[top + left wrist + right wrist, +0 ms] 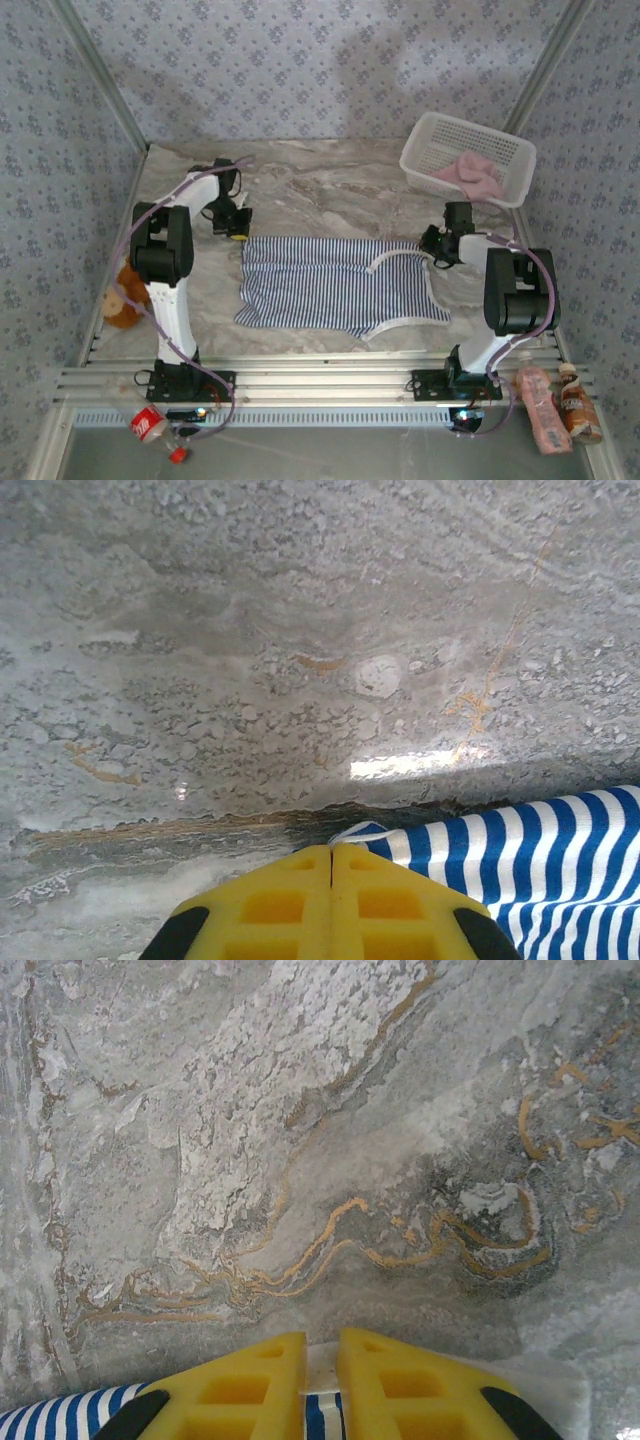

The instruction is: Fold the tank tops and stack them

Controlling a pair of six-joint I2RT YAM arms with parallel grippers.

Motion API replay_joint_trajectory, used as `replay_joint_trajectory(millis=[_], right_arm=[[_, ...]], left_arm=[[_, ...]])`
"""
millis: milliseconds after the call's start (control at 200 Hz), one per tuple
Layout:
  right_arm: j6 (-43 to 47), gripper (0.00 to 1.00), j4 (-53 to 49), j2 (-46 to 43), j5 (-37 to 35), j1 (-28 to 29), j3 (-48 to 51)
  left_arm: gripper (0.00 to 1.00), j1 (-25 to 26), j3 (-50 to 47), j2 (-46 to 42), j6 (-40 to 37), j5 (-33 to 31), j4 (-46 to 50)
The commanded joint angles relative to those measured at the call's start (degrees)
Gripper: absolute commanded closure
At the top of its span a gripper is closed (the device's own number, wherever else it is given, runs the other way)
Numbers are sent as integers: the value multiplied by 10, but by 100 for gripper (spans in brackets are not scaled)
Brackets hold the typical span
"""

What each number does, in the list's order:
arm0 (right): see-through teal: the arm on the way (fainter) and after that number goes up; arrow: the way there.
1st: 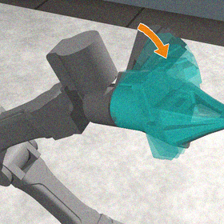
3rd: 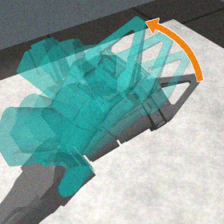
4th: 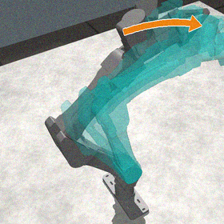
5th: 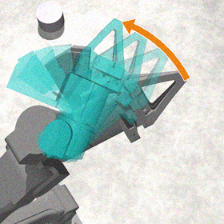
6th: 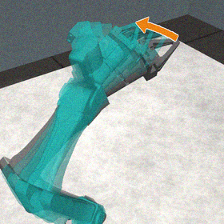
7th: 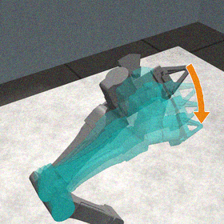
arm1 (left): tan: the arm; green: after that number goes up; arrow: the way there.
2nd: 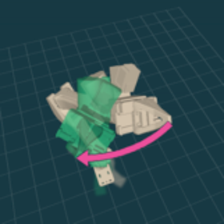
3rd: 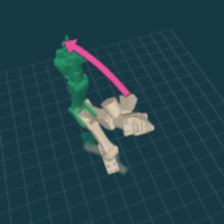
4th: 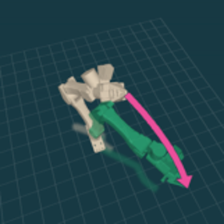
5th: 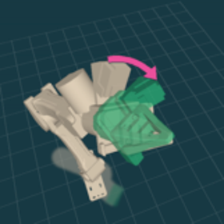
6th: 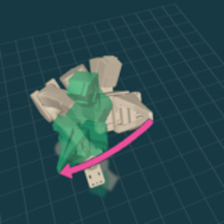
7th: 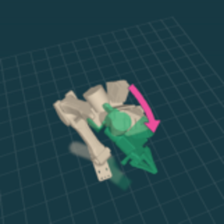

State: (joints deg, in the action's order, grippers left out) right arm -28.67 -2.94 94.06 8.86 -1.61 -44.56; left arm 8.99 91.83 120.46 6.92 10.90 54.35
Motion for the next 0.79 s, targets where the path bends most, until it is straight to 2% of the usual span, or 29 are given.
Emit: replay_joint_trajectory(millis=[0,105,205,305,425,575,675,790], right_arm=[[4,78,4,5,11,-10,1],[15,75,14,-11,37,-9,-22],[20,73,-9,-48,38,-7,-38],[13,71,-46,-95,50,-4,-36],[-18,70,-65,-151,68,26,-1],[-112,69,-31,-200,59,90,79],[-141,69,-10,-190,54,123,113],[-152,69,14,-167,54,143,131]], left_arm=[[90,-7,20,11,3,-15,25],[81,-3,29,12,2,-9,31],[70,-2,34,-3,2,-30,45],[67,-1,32,-34,10,-59,65],[62,13,-7,-101,48,-41,55],[59,59,-84,-160,110,15,15],[60,84,-143,-173,145,48,-35],[63,88,-189,-158,157,64,-73]])
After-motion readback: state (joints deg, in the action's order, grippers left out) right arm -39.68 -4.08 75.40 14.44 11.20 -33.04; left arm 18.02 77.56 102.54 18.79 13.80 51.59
